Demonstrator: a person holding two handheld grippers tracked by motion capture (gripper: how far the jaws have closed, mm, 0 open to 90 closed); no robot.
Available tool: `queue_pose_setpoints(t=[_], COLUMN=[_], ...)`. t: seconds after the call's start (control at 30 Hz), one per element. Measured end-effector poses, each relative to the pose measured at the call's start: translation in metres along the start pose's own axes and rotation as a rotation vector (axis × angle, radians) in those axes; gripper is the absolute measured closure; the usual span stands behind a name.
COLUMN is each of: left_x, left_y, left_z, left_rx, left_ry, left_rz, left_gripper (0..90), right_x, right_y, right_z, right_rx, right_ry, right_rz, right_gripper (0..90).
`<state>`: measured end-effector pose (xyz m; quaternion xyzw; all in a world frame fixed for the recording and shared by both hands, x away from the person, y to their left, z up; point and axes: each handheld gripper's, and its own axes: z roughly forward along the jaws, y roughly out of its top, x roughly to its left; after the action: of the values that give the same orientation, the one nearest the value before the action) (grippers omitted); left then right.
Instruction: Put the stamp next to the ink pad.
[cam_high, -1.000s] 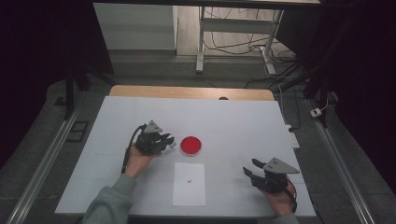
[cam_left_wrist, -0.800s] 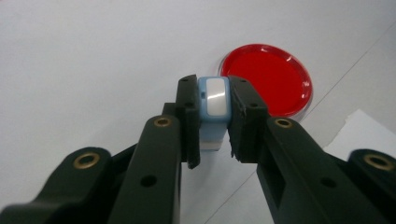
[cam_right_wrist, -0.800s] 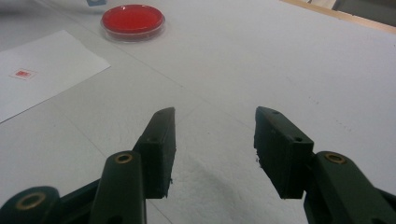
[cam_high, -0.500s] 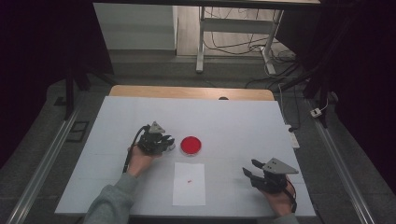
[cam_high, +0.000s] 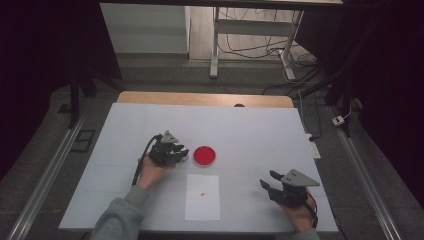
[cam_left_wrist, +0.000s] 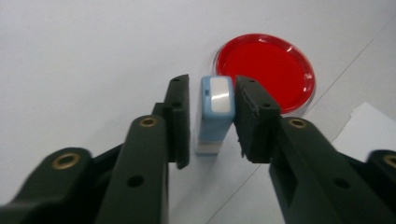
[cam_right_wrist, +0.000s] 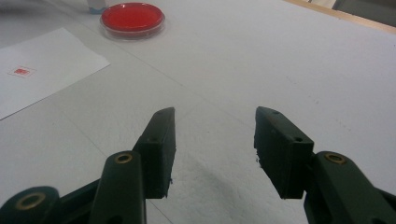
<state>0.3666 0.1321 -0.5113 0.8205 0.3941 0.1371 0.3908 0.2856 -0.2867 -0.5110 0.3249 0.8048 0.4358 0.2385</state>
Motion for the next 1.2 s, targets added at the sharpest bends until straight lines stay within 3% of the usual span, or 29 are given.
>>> queue_pose_setpoints(t=[0.13, 0.3, 0.4, 0.53, 0.73, 1.0, 1.2], left_x=[0.000, 0.000, 0.000, 0.000, -0.007, -0.020, -0.027], left_y=[0.001, 0.001, 0.001, 0.001, -0.001, -0.002, -0.013], left_z=[-0.002, -0.005, -0.010, -0.019, -0.033, -0.053, -0.066], left_rx=[-0.022, -0.050, -0.078, -0.099, -0.087, -0.106, -0.116], left_ry=[0.001, 0.004, 0.000, -0.032, -0.054, -0.065, -0.059], left_rz=[0.001, -0.022, -0.022, -0.035, -0.006, 0.034, 0.032], left_gripper=[58.6, 42.0, 38.0, 35.5, 34.4, 35.1, 35.4], right_x=[0.000, 0.000, 0.000, -0.001, -0.003, -0.005, -0.005], right_y=[0.000, 0.000, 0.000, 0.000, 0.001, 0.001, 0.001], right_z=[0.000, 0.000, 0.002, 0.003, 0.006, 0.007, 0.006], right_rx=[-0.002, -0.001, -0.006, -0.006, -0.012, -0.009, -0.010], right_ry=[0.002, 0.004, 0.013, 0.025, 0.034, 0.047, 0.059], right_rz=[0.004, 0.000, 0.002, 0.004, 0.003, -0.006, -0.011], right_gripper=[47.9, 47.9, 47.9, 47.8, 47.8, 47.7, 47.4])
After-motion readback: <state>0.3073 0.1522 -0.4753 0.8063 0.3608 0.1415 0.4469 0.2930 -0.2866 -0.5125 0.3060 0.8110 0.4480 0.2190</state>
